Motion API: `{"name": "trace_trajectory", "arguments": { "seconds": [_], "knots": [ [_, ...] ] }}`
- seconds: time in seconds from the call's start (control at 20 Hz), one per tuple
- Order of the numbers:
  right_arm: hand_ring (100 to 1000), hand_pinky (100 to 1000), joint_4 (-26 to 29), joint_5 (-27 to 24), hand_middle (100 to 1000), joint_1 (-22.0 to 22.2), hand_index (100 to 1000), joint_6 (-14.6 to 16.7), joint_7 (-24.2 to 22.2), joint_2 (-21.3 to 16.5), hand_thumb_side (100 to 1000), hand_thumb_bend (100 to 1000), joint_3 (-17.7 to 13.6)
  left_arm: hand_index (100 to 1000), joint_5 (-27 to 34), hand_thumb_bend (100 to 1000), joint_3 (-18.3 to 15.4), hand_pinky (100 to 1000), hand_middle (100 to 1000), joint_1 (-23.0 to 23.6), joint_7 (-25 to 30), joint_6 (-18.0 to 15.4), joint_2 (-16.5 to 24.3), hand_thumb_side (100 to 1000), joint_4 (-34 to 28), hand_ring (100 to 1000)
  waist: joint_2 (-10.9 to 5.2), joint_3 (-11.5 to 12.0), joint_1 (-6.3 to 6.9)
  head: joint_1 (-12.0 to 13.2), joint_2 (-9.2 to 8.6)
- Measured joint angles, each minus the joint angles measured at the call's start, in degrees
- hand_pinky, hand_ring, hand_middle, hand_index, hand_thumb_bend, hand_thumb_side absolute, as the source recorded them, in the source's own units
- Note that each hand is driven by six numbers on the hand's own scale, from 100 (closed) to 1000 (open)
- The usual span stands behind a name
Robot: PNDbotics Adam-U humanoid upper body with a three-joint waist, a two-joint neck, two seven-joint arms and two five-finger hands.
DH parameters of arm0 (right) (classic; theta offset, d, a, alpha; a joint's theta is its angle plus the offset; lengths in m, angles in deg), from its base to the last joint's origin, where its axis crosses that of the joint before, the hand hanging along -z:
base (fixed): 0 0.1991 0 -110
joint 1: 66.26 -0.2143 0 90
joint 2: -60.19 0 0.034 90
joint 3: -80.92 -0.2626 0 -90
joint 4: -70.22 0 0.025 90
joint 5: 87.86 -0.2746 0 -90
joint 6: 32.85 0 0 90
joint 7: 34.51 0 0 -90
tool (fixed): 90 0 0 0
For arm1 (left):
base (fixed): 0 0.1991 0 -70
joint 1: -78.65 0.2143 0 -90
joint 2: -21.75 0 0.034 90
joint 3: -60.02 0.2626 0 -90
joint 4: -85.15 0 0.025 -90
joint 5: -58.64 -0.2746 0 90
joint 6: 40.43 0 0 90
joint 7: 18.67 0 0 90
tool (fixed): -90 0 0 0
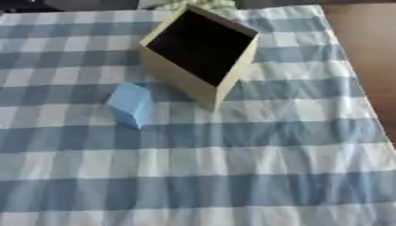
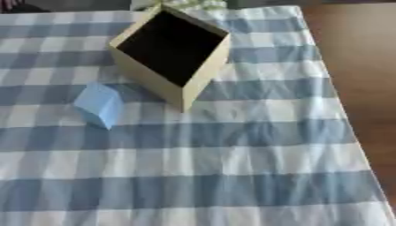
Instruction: Pick up objects on the table and place them in the box.
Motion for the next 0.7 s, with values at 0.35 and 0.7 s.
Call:
{"name": "trace_trajectory", "arguments": {
  "seconds": [0.35, 0.7],
  "knots": [
    [705, 735, 0.0, 0.0, 637, 0.0, 832, 0.0, 0.0, 0.0, 891, 100, 0.0, 729, 1.5, 100, -0.3, 648, 732, 0.5, -1.9, 1.5, 0.9, 779, -1.2, 721, 0.00, 0.0, 0.10, 0.0, 0.00],
    [705, 735, -0.1, -0.1, 637, 0.0, 832, 0.0, 0.0, 0.0, 892, 100, 0.0, 816, -3.7, 146, 3.2, 705, 787, 0.5, 8.7, -3.1, 1.4, 681, 0.5, 788, 0.00, -0.1, -0.07, 0.0, 0.00]
  ]
}}
